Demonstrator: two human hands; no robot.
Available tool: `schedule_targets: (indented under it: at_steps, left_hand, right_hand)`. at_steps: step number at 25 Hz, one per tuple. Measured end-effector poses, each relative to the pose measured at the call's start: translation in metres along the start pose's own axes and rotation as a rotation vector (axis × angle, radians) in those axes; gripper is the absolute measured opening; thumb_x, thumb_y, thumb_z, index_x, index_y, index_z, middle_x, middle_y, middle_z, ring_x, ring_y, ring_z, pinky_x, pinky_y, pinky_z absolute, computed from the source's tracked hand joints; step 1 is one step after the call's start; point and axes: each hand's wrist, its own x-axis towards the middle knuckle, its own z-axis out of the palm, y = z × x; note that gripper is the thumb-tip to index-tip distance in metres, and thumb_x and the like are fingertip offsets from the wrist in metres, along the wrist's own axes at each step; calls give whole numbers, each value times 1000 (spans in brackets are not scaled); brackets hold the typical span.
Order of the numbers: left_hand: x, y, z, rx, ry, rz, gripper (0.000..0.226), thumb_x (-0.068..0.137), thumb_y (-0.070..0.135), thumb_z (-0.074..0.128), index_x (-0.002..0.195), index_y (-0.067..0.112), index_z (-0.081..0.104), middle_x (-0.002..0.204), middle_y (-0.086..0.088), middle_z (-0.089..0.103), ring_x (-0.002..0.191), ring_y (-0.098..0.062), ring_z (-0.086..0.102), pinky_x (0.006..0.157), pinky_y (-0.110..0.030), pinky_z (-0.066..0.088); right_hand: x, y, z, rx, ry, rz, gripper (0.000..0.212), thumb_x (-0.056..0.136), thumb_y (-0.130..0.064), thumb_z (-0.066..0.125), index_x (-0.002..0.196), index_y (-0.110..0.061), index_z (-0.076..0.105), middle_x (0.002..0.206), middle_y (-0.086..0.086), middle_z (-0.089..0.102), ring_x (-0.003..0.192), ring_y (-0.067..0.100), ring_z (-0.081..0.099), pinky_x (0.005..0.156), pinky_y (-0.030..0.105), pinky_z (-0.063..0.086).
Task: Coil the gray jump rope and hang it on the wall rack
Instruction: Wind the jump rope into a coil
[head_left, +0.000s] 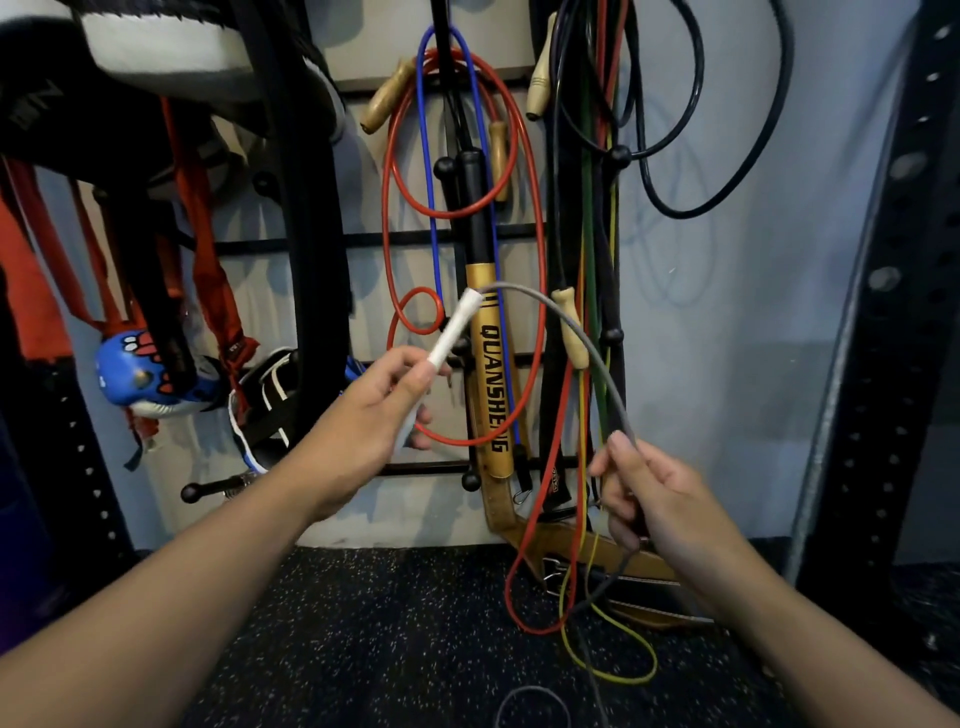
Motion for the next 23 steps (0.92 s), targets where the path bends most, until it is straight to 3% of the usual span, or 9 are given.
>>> schedule_targets:
  at_steps: [4, 7, 9, 13, 16, 17, 19, 21, 23]
  left_hand:
    - [-17, -2, 46, -555, 171, -174, 24, 104, 29, 50, 114, 22, 70, 89, 1, 63, 91, -16, 58, 80, -37, 55]
    - [-26, 5, 78, -731, 257, -252, 25, 104, 31, 49, 117, 23, 69, 98, 5, 80, 100, -13, 74, 76, -31, 58]
    - [-27, 9, 84, -812, 270, -275, 27, 105, 32, 47, 122, 21, 65, 111, 3, 81, 109, -15, 74, 88, -38, 60]
    - [-29, 1, 74, -534, 281, -223, 24, 105, 23, 53, 128, 17, 55, 127, 1, 73, 128, -26, 62, 109, -43, 47]
    - [-31, 2, 46, 10, 432, -26, 70, 92, 24, 74, 150, 28, 35, 161, 6, 35, 149, -12, 30, 119, -34, 26]
    - [-29, 6, 36, 290, 384, 144, 71, 92, 32, 73, 152, 31, 36, 163, 10, 31, 151, -9, 24, 123, -36, 19]
    - [-18, 21, 23, 788, 30, 425, 50, 95, 51, 59, 144, 40, 50, 159, 18, 40, 152, -5, 26, 128, -44, 9]
    - [-3, 36, 23, 986, -418, 351, 39, 95, 59, 52, 129, 43, 62, 139, 21, 62, 136, -3, 49, 123, -45, 28]
    - [9, 44, 26, 969, -629, 206, 33, 95, 53, 59, 121, 36, 68, 116, 16, 72, 110, -4, 63, 101, -42, 50]
  right_hand:
    - [-4, 2, 30, -71, -76, 41, 43, 105, -50, 35, 102, -21, 66, 66, -3, 47, 49, 9, 40, 48, 25, 34]
    - [-5, -1, 61, -142, -141, 24, 34, 105, -53, 36, 108, -33, 63, 73, -10, 60, 52, 6, 49, 51, 22, 41]
    - [-6, -3, 71, -119, -170, -15, 26, 103, -51, 44, 108, -31, 60, 73, -8, 62, 54, 10, 50, 49, 24, 42]
    - [-1, -5, 62, -186, -148, -20, 23, 105, -43, 48, 106, -24, 60, 62, -10, 62, 48, 5, 47, 52, 25, 41]
    - [4, -3, 46, -329, -257, 34, 23, 104, -45, 48, 105, -25, 60, 68, -7, 58, 50, 2, 46, 54, 24, 40]
    - [4, -5, 42, -393, -293, 27, 20, 104, -45, 49, 103, -29, 60, 70, -7, 57, 53, 2, 47, 55, 25, 41]
    - [6, -10, 36, -505, -338, -20, 17, 102, -45, 52, 100, -30, 61, 72, -8, 56, 58, 3, 48, 58, 25, 41]
    - [9, -16, 34, -563, -349, -76, 25, 101, -44, 56, 99, -20, 64, 71, -8, 53, 60, 2, 47, 59, 24, 39]
    - [10, -22, 30, -571, -330, -95, 30, 98, -41, 61, 93, -12, 63, 66, -8, 52, 56, 0, 46, 55, 19, 38]
